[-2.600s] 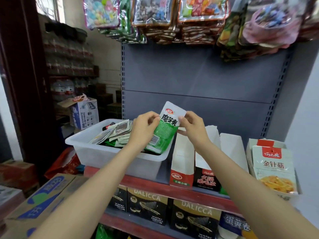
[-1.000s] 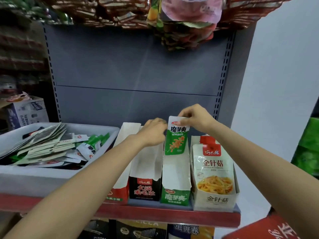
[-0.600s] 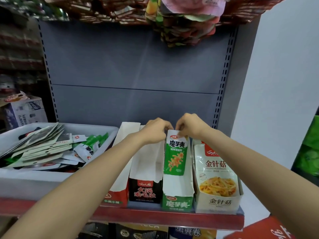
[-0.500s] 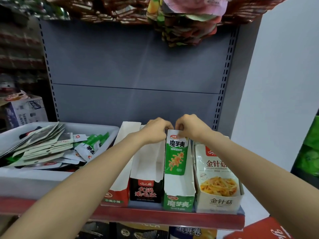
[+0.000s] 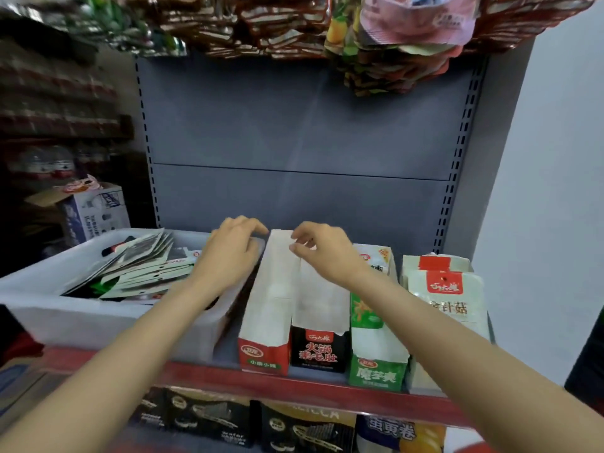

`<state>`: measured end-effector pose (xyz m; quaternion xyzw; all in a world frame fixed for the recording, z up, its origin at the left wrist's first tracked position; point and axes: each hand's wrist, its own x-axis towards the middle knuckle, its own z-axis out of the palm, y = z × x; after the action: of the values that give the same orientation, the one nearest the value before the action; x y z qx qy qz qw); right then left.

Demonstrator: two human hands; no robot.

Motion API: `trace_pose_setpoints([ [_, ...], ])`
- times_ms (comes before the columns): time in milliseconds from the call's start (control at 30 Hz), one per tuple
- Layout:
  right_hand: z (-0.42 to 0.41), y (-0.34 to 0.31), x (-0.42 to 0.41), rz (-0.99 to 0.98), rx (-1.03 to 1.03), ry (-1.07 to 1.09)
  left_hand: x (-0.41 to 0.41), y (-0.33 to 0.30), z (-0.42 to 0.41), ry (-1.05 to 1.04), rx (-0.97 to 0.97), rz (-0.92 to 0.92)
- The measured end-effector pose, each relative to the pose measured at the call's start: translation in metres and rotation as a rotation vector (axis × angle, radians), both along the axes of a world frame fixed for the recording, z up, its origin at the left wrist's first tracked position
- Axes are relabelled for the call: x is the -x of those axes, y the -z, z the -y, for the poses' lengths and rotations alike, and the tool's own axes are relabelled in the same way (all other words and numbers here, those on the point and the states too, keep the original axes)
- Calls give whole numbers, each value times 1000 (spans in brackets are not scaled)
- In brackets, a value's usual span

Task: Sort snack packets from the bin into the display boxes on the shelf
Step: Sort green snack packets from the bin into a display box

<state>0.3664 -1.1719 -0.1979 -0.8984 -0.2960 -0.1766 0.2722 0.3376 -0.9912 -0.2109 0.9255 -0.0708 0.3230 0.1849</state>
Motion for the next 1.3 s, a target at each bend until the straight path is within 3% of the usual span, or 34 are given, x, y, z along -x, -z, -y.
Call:
trace_pose_setpoints([
  [100, -50, 12, 7, -78, 59, -43, 17, 7, -53, -123, -27, -100],
  [233, -103, 22, 13, -162, 224, 56, 31, 25, -103, -275, -110, -303],
  [433, -134, 36, 15, -163, 237, 265, 36, 32, -109, -257, -85, -430],
  [500, -140, 36, 13, -158, 171, 264, 37, 32, -110, -253, -82, -419],
  [767, -130, 15, 26, -1, -239, -134, 38, 36, -115, -185, -14, -292],
  [967, -98, 4, 36, -245, -586, -234, 43, 37, -112, -81, 220, -82],
  [1067, -78, 6, 39, -382, -769, -211, 45, 29, -103, 81, 422, -21],
  [1133, -66, 7, 40, -476, -883, -209, 44, 24, -92, 122, 436, 15],
  [1233, -49, 8, 45, -527, -930, -198, 39, 18, -72, 66, 386, 96],
  [1300, -38, 8, 48, -534, -944, -180, 40, 12, -58, 117, 502, 41],
])
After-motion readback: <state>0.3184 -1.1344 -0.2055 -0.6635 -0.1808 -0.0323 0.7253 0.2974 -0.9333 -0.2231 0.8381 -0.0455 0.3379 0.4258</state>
